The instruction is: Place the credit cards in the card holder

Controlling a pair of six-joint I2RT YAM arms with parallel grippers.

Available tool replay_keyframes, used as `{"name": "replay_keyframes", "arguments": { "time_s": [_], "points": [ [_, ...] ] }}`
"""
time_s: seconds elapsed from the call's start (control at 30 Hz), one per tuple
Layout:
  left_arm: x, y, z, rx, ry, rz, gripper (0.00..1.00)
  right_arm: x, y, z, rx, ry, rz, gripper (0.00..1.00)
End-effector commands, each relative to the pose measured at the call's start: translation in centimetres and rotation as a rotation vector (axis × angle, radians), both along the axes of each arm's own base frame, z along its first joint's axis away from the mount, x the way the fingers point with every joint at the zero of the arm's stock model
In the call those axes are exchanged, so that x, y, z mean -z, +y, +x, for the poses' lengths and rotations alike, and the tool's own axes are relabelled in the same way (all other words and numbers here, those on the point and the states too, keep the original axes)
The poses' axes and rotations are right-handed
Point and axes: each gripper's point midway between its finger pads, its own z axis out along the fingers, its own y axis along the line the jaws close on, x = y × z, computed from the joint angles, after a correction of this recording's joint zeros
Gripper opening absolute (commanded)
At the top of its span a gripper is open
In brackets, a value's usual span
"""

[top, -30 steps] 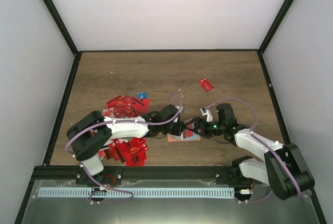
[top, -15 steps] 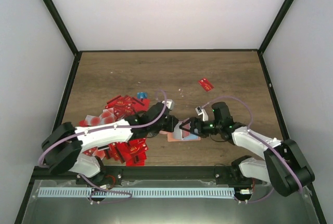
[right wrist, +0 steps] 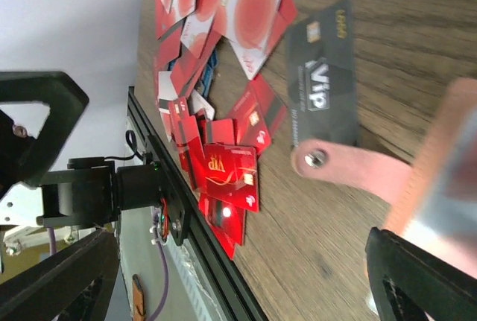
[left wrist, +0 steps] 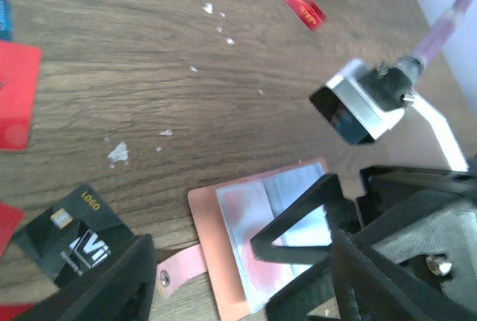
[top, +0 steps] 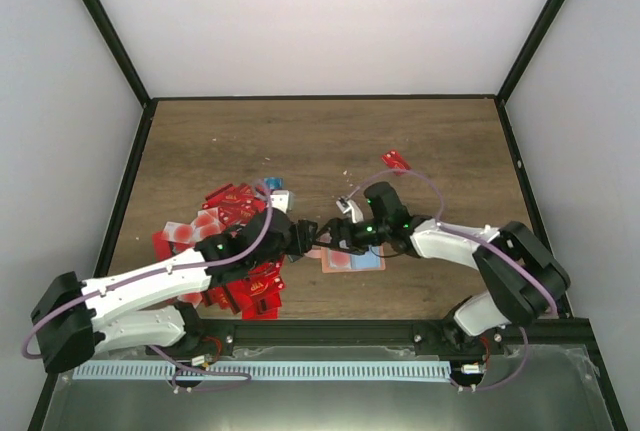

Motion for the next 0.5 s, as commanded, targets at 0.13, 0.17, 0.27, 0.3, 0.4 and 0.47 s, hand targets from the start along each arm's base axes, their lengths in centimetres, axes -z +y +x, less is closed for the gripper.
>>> {"name": "replay_keyframes", "arguments": {
  "time_s": [0.13,0.17,0.27,0.3,0.4,0.47],
  "points": [
    [-1.2,5.5,0.5,-0.171,-0.064,0.076,1.00,-3.9,3.3,2.0,-0.033,-0.103,0.017,0.92],
    [-1.5,6.0,0.4,-0.182,-0.073,0.076,1.00,-4.4,3.3,2.2,-0.029,-0.118,0.016,0.92],
    [-2.1,7.7,0.3,-0.231,-0.094,0.079,1.00,-5.6,3.3,2.6,-0.019,-0.149,0.013,0.92],
    [-2.3,8.4,0.2,-0.257,-0.099,0.078,1.00,-5.8,3.2,2.6,-0.017,-0.155,0.013,0.92],
    [-2.7,9.9,-0.2,-0.292,-0.104,0.076,1.00,-6.3,3.0,2.4,-0.012,-0.162,0.019,0.92],
    [-2.8,10.4,-0.6,-0.287,-0.090,0.078,1.00,-6.3,2.8,2.1,-0.008,-0.161,0.021,0.92]
  ]
}}
